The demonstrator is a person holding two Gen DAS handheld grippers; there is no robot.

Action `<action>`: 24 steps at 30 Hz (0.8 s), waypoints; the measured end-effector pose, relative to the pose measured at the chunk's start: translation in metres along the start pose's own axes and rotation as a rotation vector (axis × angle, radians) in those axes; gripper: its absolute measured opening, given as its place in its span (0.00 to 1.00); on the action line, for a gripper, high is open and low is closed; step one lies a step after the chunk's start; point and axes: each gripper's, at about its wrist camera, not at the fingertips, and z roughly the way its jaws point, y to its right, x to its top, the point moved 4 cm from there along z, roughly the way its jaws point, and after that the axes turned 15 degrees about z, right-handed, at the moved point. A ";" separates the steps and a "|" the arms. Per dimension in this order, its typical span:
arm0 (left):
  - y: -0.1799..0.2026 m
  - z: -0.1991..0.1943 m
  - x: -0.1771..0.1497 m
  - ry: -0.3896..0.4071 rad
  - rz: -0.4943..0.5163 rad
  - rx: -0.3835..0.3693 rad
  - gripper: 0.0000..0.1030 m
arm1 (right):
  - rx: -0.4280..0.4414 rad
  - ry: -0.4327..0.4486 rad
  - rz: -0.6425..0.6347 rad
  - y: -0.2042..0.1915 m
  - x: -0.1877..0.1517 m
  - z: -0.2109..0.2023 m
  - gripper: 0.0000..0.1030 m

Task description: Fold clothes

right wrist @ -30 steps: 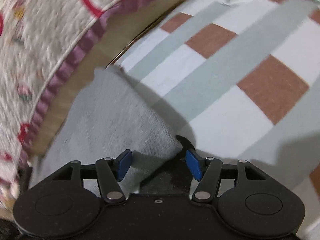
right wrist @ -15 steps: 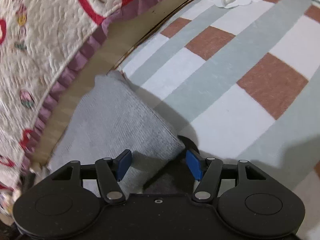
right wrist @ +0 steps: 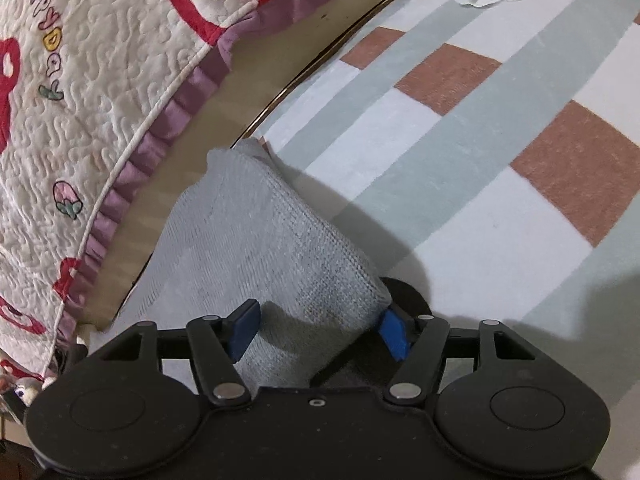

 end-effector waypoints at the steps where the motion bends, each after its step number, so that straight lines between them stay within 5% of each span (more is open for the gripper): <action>1: -0.006 0.001 -0.003 0.003 -0.028 0.078 0.06 | 0.000 0.000 -0.001 0.001 0.000 -0.001 0.67; 5: -0.014 0.003 -0.020 -0.160 -0.072 0.016 0.12 | -0.007 -0.007 0.029 0.003 -0.001 -0.004 0.67; 10: 0.024 -0.050 -0.017 -0.095 0.054 -0.055 0.17 | 0.028 -0.054 0.206 0.014 -0.012 -0.010 0.67; 18: 0.157 -0.090 -0.029 -0.104 0.154 -0.490 0.17 | 0.119 -0.092 0.252 0.011 -0.041 0.005 0.67; 21: 0.204 -0.099 -0.042 -0.123 0.310 -0.546 0.25 | 0.134 -0.038 0.246 0.005 -0.029 0.013 0.67; 24: 0.222 -0.090 -0.060 -0.190 0.365 -0.536 0.26 | 0.168 0.019 0.313 0.007 -0.015 0.018 0.67</action>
